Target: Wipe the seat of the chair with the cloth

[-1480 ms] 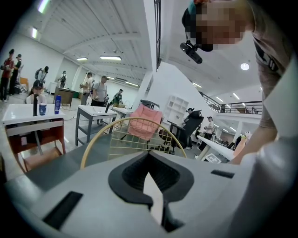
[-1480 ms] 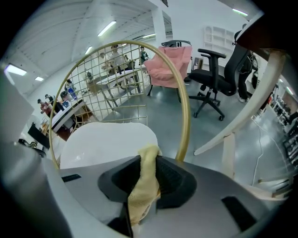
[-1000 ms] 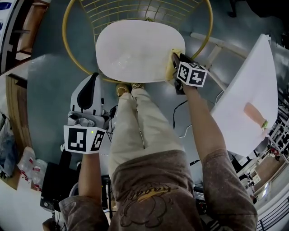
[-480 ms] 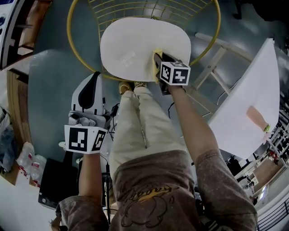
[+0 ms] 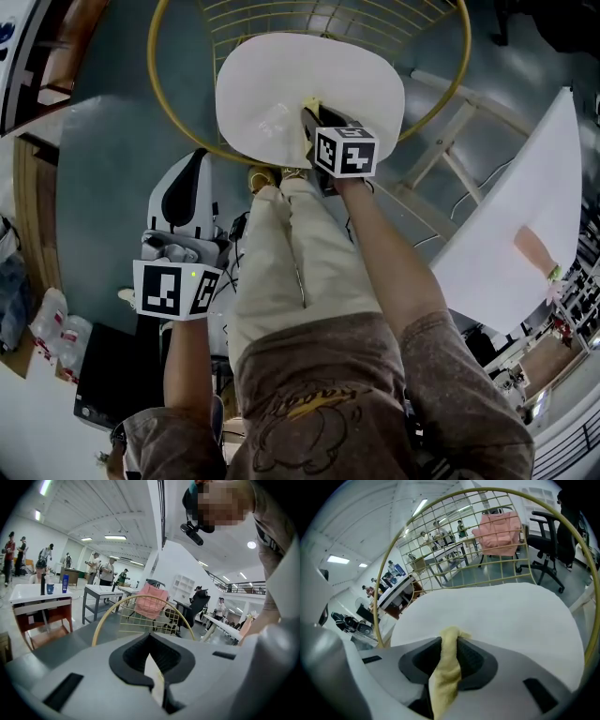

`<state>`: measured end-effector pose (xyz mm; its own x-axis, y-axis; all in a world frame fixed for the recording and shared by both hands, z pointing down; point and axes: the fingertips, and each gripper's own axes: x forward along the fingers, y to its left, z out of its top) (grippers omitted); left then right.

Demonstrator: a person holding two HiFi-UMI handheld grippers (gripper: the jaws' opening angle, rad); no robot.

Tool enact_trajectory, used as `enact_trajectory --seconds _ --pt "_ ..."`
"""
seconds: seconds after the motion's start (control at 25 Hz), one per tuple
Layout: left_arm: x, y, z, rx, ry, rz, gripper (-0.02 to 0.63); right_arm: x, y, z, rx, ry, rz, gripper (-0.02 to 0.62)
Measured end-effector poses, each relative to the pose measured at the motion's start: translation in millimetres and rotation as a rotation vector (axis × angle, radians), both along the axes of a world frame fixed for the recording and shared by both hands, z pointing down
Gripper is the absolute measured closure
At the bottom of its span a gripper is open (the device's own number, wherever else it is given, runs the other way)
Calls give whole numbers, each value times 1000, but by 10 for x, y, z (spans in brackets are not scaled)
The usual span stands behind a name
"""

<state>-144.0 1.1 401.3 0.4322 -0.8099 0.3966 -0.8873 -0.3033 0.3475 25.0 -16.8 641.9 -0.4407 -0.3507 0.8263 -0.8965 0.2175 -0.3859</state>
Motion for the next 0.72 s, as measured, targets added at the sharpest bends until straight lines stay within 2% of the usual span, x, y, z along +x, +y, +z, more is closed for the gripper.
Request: enact_trajectory --seconds 0.2,0.72 --pt "-36 6 11 -5 1 -9 603 -221 4 -41 5 -38 -21 483" --pt "-175 83 46 -16 -4 -24 603 -1153 148 -158 13 -176 -148 483"
